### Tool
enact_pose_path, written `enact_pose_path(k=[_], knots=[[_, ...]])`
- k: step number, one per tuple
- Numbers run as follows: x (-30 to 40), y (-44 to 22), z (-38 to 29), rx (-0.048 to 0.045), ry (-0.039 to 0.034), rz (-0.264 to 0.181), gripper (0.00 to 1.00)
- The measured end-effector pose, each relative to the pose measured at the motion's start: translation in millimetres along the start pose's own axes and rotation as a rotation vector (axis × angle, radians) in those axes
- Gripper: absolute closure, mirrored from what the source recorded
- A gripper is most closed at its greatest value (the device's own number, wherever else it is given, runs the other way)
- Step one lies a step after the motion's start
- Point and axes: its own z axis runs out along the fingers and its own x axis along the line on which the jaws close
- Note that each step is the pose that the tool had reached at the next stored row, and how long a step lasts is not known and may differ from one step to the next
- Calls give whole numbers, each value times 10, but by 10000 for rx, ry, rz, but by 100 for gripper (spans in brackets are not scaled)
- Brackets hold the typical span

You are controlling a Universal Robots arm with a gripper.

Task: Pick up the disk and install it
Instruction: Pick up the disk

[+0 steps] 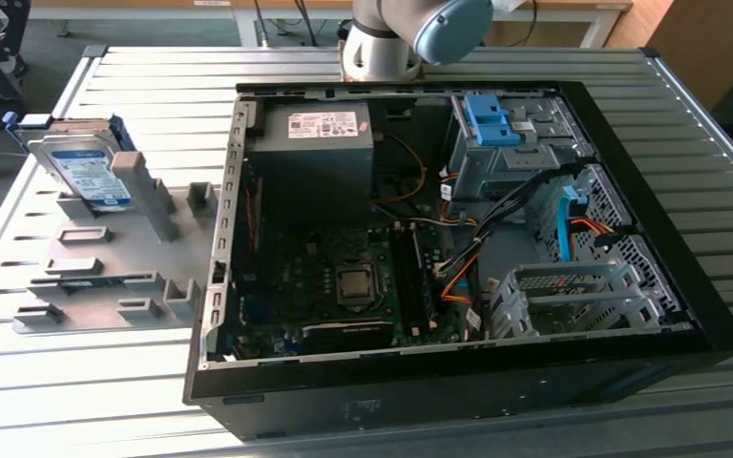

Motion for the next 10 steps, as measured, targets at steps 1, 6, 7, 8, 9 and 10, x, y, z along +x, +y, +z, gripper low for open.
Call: enact_pose_path(k=[1, 6, 7, 8, 9, 10], knots=[[0, 0, 0, 0, 1, 0, 89], [0, -1, 0, -2, -1, -129, 89], [0, -1, 0, 1, 3, -242, 89], [1, -1, 1, 1, 4, -384, 89], [1, -1, 2, -3, 6, -554, 89], [1, -1, 3, -7, 5, -732, 89]])
